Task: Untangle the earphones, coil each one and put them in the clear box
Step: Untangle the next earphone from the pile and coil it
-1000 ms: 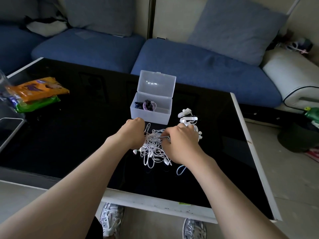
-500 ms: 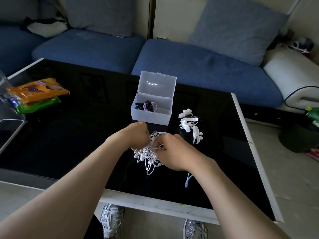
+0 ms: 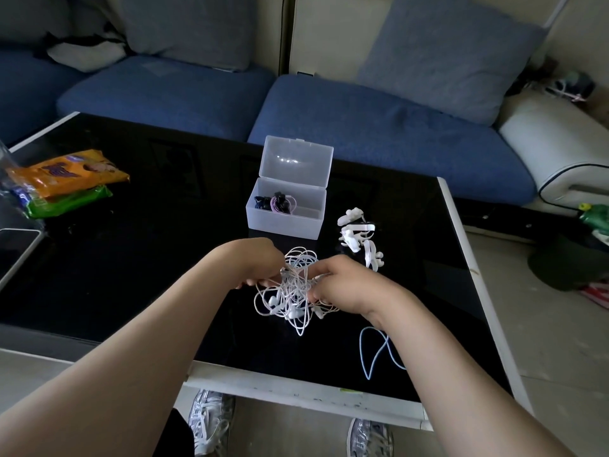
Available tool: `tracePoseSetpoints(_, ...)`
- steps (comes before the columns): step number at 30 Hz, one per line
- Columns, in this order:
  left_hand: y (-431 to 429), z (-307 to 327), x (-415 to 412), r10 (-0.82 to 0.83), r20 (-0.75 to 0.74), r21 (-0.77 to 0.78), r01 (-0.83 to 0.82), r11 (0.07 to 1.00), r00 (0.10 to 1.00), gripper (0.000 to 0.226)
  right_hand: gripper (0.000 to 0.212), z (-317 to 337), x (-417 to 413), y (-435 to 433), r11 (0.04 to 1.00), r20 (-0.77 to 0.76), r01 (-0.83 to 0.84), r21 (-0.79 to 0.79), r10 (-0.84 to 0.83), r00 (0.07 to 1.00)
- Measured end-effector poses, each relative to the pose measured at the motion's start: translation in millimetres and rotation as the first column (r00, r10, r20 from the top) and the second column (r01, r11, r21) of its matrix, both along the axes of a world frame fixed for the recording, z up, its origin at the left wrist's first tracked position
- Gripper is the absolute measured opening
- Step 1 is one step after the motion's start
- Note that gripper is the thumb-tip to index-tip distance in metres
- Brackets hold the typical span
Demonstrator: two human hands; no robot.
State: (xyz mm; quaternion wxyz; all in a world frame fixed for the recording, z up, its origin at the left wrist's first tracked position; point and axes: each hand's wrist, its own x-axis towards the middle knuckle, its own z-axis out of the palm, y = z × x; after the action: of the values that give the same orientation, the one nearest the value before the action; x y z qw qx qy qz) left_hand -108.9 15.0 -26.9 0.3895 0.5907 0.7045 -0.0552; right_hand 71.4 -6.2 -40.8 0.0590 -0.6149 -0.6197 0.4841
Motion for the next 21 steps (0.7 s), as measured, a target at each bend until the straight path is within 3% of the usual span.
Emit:
tracePoseSetpoints(2,4.1,-2.5,1.9,0.062,0.069,0.050,-0.065,0.997,0.996,0.034,0.008,4.9,0.2,-1.6,1.000,-0.029,0.013,0.003,-0.013,0.999)
tracePoseSetpoints(3,6.2,-4.1,2.2,0.094,0.115,0.055,-0.100,0.993,0.989,0.032,0.010,7.7,0.3,-2.4,1.000,-0.041,0.025,0.004,-0.024,0.999)
tracePoseSetpoints(5,9.9,-6.3,1.8,0.145,0.198,0.085,-0.165,0.983,0.969,0.026,0.024,9.7,1.0,-3.5,0.998,-0.071,0.054,-0.013,-0.055,0.996)
tracePoseSetpoints(7,12.5,-8.2,-0.5,0.197,0.274,0.117,-0.236,0.965,0.941,0.016,0.051,8.7,1.5,-4.0,0.993,-0.112,0.118,-0.015,-0.119,0.987)
tracePoseSetpoints(9,10.7,-4.4,-0.8,0.244,0.383,0.109,-0.306,0.946,0.891,0.013,0.060,7.8,1.4,-4.6,0.977,-0.146,0.213,0.020,-0.208,0.967)
tracePoseSetpoints(15,5.8,7.5,1.6,0.212,0.570,0.132,-0.343,0.930,0.794,0.037,0.026,12.6,7.5,-0.6,0.921,-0.261,0.364,0.139,-0.321,0.910)
tracePoseSetpoints(18,7.7,10.9,6.4,0.284,0.667,0.085,-0.448,0.890,0.689,0.024,0.034,17.7,5.9,-1.2,0.870,-0.313,0.463,0.170,-0.398,0.862)
tracePoseSetpoints(21,11.3,15.6,10.9,0.383,0.776,-0.013,-0.595,0.804,0.501,0.012,0.030,17.0,5.8,0.2,0.786,-0.309,0.596,0.165,-0.533,0.788)
